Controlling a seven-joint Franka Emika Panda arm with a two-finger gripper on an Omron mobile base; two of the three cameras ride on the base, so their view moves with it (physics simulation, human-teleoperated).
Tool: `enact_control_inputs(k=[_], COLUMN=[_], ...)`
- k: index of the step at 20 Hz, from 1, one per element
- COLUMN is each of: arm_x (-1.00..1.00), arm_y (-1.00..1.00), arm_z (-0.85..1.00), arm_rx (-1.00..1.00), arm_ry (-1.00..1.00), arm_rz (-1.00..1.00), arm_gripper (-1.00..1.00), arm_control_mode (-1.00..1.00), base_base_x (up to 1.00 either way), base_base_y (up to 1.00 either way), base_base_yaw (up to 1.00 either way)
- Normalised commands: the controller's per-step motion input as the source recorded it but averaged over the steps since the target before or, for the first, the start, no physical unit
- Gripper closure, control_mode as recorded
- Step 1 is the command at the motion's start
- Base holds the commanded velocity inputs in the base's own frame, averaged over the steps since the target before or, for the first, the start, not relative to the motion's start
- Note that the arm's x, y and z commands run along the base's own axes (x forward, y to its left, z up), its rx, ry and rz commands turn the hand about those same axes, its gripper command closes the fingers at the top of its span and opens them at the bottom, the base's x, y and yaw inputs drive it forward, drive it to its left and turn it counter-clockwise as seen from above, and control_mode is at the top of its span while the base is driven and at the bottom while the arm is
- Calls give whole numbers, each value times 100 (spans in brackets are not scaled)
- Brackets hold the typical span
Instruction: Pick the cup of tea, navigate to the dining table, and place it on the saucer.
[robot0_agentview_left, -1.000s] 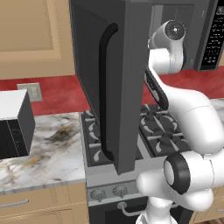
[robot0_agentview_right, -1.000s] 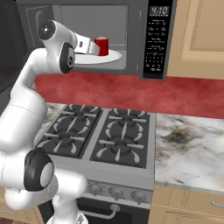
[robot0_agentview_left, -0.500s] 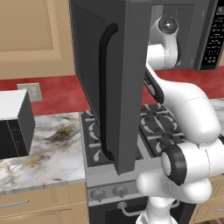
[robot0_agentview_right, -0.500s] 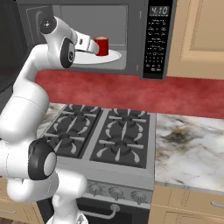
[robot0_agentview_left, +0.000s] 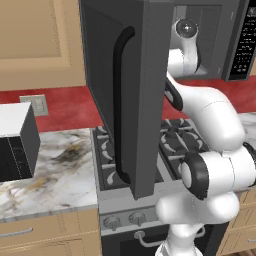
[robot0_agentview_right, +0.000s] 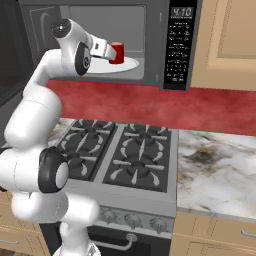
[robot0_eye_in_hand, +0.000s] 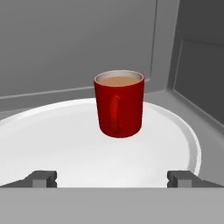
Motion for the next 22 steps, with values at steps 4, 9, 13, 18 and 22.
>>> enact_control_inputs(k=[4, 9, 13, 18, 22], arm_x=[24, 28, 29, 27, 21], arm_y=[0, 0, 0, -2, -14], arm_z=[-3, -13, -12, -2, 0], arm_rx=[0, 0, -1, -2, -1], arm_ry=[2, 4, 4, 2, 4], arm_rz=[0, 0, 0, 0, 0], arm_gripper=[-100, -100, -100, -100, -100], arm_control_mode=[-100, -100, -100, -100, -100], base_base_x=[0, 0, 0, 0, 0], base_base_y=[0, 0, 0, 0, 0], base_base_yaw=[0, 0, 0, 0, 0])
